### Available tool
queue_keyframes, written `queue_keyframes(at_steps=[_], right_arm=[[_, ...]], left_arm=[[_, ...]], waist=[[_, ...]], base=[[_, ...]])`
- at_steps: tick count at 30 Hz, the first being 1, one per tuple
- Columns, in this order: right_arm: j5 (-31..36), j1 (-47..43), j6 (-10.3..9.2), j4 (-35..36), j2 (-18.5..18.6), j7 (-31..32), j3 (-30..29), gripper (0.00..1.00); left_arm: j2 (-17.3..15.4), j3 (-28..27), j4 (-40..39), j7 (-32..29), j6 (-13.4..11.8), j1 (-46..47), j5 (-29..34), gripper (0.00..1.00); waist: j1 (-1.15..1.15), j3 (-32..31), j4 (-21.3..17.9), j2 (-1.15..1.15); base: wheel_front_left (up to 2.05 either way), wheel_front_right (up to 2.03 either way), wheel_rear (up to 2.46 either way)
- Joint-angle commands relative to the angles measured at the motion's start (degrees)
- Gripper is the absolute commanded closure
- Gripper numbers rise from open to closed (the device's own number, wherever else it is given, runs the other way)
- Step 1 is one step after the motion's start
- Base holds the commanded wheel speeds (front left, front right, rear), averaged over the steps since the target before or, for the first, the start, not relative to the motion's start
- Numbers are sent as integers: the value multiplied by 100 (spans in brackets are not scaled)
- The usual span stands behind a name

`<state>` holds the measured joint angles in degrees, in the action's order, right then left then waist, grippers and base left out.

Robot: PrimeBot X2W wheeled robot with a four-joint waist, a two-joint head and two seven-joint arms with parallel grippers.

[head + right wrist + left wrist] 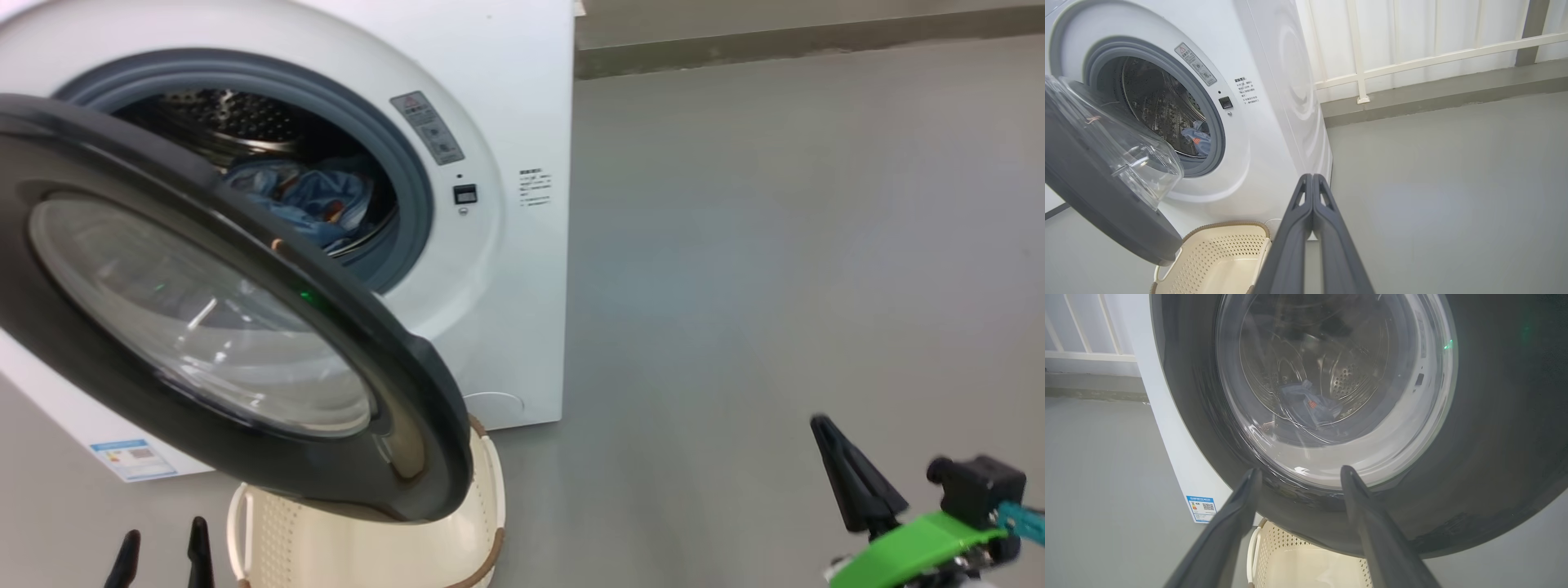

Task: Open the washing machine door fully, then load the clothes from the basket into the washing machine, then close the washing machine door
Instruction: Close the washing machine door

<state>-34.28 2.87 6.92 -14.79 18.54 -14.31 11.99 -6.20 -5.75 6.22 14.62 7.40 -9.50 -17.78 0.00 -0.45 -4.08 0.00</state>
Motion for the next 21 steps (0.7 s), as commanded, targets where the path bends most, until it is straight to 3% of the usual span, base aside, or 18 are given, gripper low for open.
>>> queue_keyframes(at_steps=[1, 14, 21], right_arm=[[-18, 329, 57, 221, 35, -69, 136, 100], [73, 1359, 57, 1006, -417, -69, 670, 100], [54, 1732, 57, 1559, -559, -69, 1371, 100]], left_arm=[[-23, -149, -123, 38, 9, 158, -25, 0], [26, -6, -202, 38, 9, 281, -68, 0], [44, 36, -256, 38, 9, 317, -85, 0]], waist=[[0, 0, 134, 0], [0, -4, 554, 0], [0, -23, 790, 0]], base=[[0, 0, 0], [0, 0, 0], [0, 0, 0]])
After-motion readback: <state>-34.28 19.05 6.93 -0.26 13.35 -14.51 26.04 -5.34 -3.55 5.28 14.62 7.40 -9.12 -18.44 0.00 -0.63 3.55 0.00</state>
